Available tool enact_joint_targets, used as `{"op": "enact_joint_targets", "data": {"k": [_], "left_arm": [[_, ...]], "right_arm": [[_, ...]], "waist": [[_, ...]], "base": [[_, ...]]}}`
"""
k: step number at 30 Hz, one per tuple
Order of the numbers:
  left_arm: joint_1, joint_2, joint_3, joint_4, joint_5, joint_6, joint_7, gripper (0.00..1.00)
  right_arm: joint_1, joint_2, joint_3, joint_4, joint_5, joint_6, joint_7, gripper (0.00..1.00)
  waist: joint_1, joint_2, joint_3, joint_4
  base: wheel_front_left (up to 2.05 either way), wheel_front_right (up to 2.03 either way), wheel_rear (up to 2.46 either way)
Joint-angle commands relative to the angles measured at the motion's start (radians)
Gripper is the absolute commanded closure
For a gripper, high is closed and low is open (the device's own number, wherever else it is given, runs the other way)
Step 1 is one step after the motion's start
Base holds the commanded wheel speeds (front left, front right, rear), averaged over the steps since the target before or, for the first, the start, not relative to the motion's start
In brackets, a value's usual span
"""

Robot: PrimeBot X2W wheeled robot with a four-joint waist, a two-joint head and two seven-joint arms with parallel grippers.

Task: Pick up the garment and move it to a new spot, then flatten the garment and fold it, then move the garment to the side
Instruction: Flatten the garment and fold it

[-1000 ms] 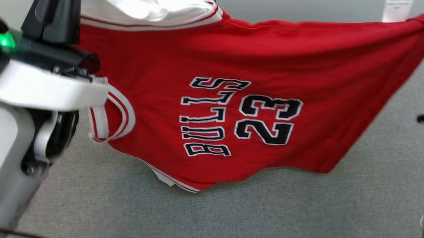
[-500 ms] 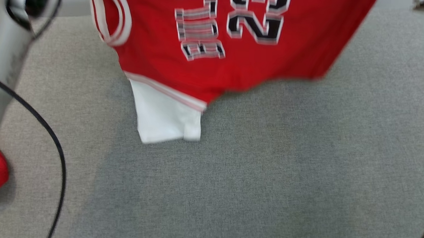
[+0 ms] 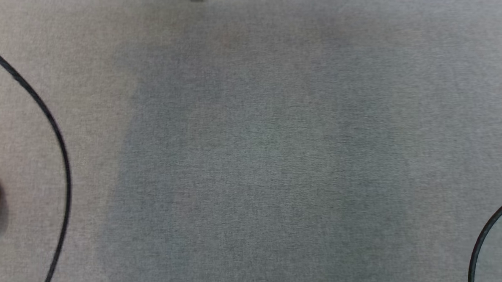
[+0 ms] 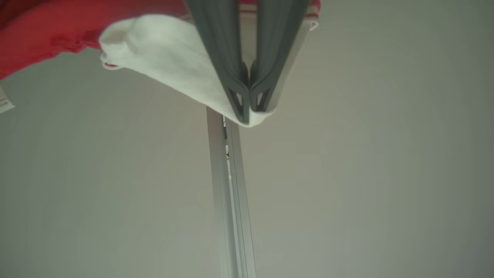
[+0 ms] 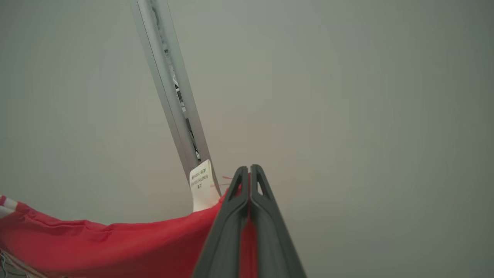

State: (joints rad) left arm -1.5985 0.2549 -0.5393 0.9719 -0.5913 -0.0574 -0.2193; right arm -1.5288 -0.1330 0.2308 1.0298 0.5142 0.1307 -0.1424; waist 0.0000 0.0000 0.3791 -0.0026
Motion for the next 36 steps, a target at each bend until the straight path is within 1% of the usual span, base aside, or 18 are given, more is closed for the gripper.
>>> {"op": "enact_joint_targets", "data": {"k": [1,3,6,8,10,11,13,16,17,20,23,26,30,32,36], "left_arm": [[0.021,-0.010,0.003,0.015,-0.016,-0.010,-0.002,1.00],[0.103,-0.047,-0.003,0.057,-0.040,-0.026,-0.004,1.00],[0.190,-0.076,0.011,0.085,-0.073,-0.039,-0.021,1.00],[0.270,-0.092,0.023,0.089,-0.094,-0.042,-0.032,1.00],[0.362,-0.106,0.031,0.078,-0.107,-0.042,-0.039,1.00],[0.401,-0.107,0.035,0.065,-0.110,-0.043,-0.042,1.00],[0.480,-0.097,0.047,0.018,-0.101,-0.030,-0.045,1.00],[0.637,-0.077,0.072,-0.097,-0.074,-0.003,-0.045,1.00],[0.637,-0.077,0.072,-0.097,-0.074,-0.003,-0.045,1.00],[0.809,-0.055,0.095,-0.229,-0.051,0.028,-0.045,1.00],[0.986,-0.024,0.108,-0.355,-0.054,0.061,-0.045,1.00],[1.145,0.019,0.105,-0.495,-0.060,0.097,-0.023,1.00],[1.342,0.082,0.102,-0.718,-0.079,0.171,0.067,1.00],[1.435,0.113,0.098,-0.839,-0.089,0.214,0.126,1.00],[1.589,0.164,0.090,-1.058,-0.111,0.297,0.233,1.00]], "right_arm": [[0.017,-0.009,0.021,0.016,0.000,0.000,0.009,1.00],[0.061,-0.023,0.070,0.045,-0.002,0.000,0.008,1.00],[0.136,-0.048,0.167,0.064,-0.018,0.000,0.005,1.00],[0.201,-0.055,0.221,0.064,-0.002,0.000,0.003,1.00],[0.288,-0.052,0.249,0.055,0.053,0.000,-0.001,1.00],[0.322,-0.055,0.269,0.042,0.068,0.000,0.002,1.00],[0.397,-0.074,0.305,0.017,0.114,0.000,-0.021,1.00],[0.519,-0.085,0.344,-0.035,0.193,0.000,-0.045,1.00],[0.519,-0.085,0.344,-0.035,0.193,0.000,-0.045,1.00],[0.641,-0.114,0.378,-0.092,0.271,0.000,-0.069,1.00],[0.742,-0.141,0.403,-0.145,0.328,0.000,-0.093,1.00],[0.824,-0.176,0.427,-0.189,0.330,0.000,-0.113,1.00],[0.923,-0.204,0.397,-0.237,0.336,0.000,-0.125,1.00],[0.977,-0.217,0.365,-0.266,0.316,0.000,-0.125,1.00],[1.089,-0.219,0.285,-0.320,0.281,0.000,-0.124,1.00]], "waist": [[0.0000,0.0000,0.018,0.016],[0.0000,0.0000,0.026,0.025],[0.0000,0.0000,0.030,0.034],[0.0000,0.0000,0.029,0.037],[0.0000,0.0000,0.021,0.036],[0.0000,0.0000,0.020,0.034],[0.0000,0.0000,0.012,0.035],[0.0000,0.0000,-0.006,0.034],[0.0000,0.0000,-0.006,0.034],[0.0000,0.0000,-0.030,0.029],[0.0000,0.0000,-0.058,0.023],[0.0000,0.0000,-0.089,0.019],[0.0000,0.0000,-0.141,0.022],[0.0000,0.0000,-0.170,0.026],[0.0000,0.0000,-0.218,0.037]], "base": [[0.00,0.00,0.00],[0.00,0.00,0.00],[0.00,0.00,0.00],[0.00,0.00,0.00],[0.00,0.00,0.00],[0.00,0.00,0.00],[0.00,0.00,0.00],[0.00,0.00,0.00],[0.00,0.00,0.00],[0.00,0.00,0.00],[0.00,0.00,0.00],[0.00,0.00,0.00],[0.00,0.00,0.00],[0.00,0.00,0.00],[0.00,0.00,0.00]]}}
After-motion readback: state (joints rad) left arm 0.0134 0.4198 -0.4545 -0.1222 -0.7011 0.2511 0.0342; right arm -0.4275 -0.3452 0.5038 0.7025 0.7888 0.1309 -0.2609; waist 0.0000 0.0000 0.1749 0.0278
